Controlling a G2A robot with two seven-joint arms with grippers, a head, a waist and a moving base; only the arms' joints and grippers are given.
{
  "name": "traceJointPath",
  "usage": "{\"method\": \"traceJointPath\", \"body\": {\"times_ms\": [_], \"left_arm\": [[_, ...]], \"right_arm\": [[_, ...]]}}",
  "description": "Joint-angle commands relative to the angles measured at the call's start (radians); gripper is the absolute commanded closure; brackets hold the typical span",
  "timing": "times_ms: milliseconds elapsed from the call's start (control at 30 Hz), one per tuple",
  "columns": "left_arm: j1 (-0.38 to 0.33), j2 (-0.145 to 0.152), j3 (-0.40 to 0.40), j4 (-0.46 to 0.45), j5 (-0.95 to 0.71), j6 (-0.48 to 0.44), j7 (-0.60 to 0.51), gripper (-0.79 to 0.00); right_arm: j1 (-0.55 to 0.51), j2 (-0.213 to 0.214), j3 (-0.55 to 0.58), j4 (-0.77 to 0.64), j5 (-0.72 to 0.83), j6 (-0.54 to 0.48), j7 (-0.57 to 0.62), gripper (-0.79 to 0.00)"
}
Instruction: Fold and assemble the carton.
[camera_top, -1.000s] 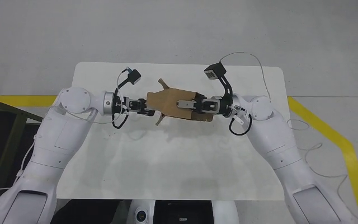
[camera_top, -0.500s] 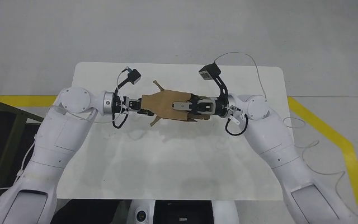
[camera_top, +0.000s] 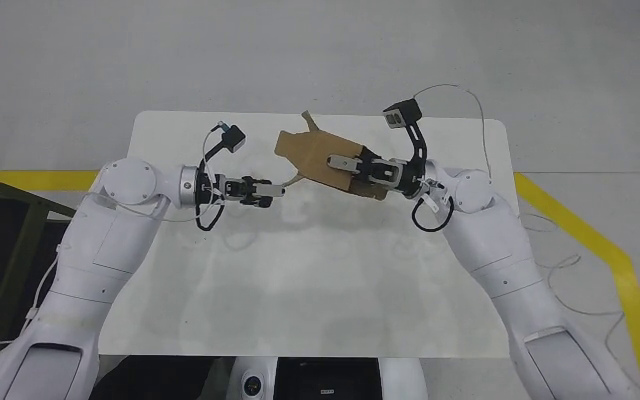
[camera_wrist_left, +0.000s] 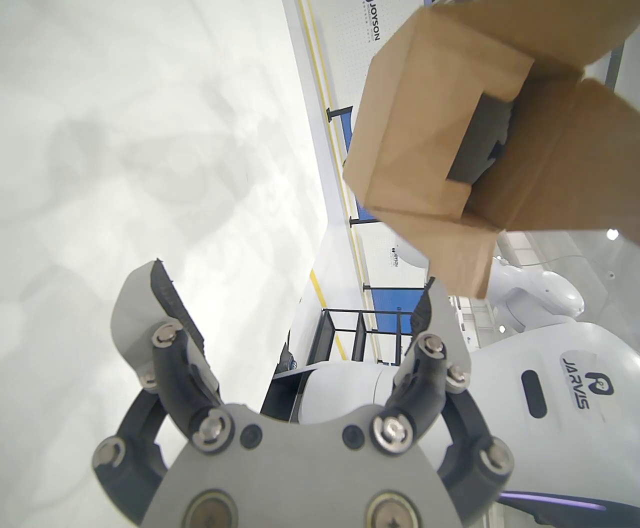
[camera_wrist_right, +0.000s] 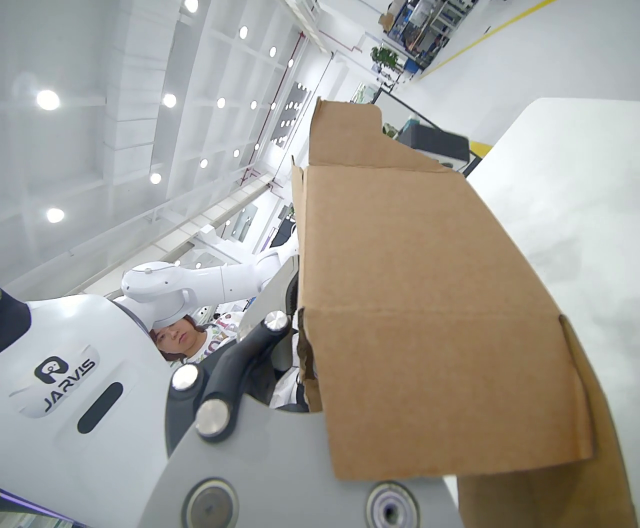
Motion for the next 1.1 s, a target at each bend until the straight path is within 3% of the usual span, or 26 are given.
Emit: {"method": "traceJointPath", "body": {"times_ms": [0, 1067], "left_arm": [[0.006, 0.0, 0.002, -0.006, -0.004, 0.005, -0.003, -0.785], [-0.003, 0.0, 0.007, -0.029, -0.015, 0.008, 0.001, -0.785]], "right_arm": [[-0.005, 0.001, 0.007, -0.007, -0.008, -0.001, -0.019, 0.0], [0.025, -0.024, -0.093, -0.024, -0.083, 0.042, 0.017, 0.0]]}}
